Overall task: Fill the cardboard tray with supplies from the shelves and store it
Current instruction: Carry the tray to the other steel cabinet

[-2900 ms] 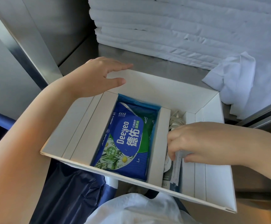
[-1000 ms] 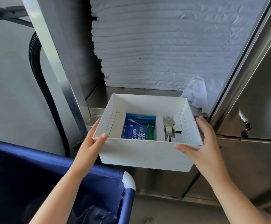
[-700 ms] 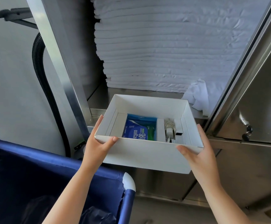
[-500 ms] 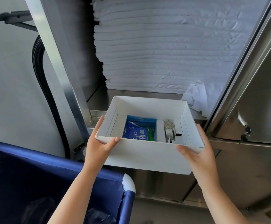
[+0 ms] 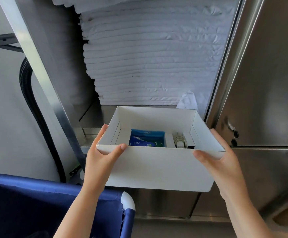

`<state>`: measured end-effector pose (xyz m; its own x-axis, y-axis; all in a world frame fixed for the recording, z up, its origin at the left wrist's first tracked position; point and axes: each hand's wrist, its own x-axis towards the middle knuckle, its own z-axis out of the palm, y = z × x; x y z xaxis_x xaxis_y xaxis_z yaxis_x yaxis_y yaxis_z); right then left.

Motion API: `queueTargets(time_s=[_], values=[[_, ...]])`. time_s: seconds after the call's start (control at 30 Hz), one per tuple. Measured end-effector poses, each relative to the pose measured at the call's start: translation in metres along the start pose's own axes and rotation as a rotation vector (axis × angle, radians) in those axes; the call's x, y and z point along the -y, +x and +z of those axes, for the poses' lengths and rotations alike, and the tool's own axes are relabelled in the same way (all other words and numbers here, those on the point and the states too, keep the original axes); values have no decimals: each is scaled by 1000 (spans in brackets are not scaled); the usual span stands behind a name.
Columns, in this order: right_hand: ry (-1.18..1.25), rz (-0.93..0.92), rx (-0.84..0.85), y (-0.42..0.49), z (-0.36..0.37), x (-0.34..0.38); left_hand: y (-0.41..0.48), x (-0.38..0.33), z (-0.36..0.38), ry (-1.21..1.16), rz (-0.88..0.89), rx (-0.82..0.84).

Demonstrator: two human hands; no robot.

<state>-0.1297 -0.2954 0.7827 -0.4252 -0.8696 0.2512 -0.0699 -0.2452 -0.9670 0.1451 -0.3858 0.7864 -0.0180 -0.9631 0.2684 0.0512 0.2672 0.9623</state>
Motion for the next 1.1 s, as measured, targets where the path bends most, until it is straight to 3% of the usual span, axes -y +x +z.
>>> queueTargets(time_s=[0.6, 0.97, 1.1], values=[[-166, -69, -334, -103, -177, 93, -65, -43, 175, -114, 50, 409], [-230, -103, -784, -193, -289, 110, -124, -59, 331, -112, 17, 807], [-226, -17, -992, -226, -332, 106, -154, -57, 399, -121, -2, 957]])
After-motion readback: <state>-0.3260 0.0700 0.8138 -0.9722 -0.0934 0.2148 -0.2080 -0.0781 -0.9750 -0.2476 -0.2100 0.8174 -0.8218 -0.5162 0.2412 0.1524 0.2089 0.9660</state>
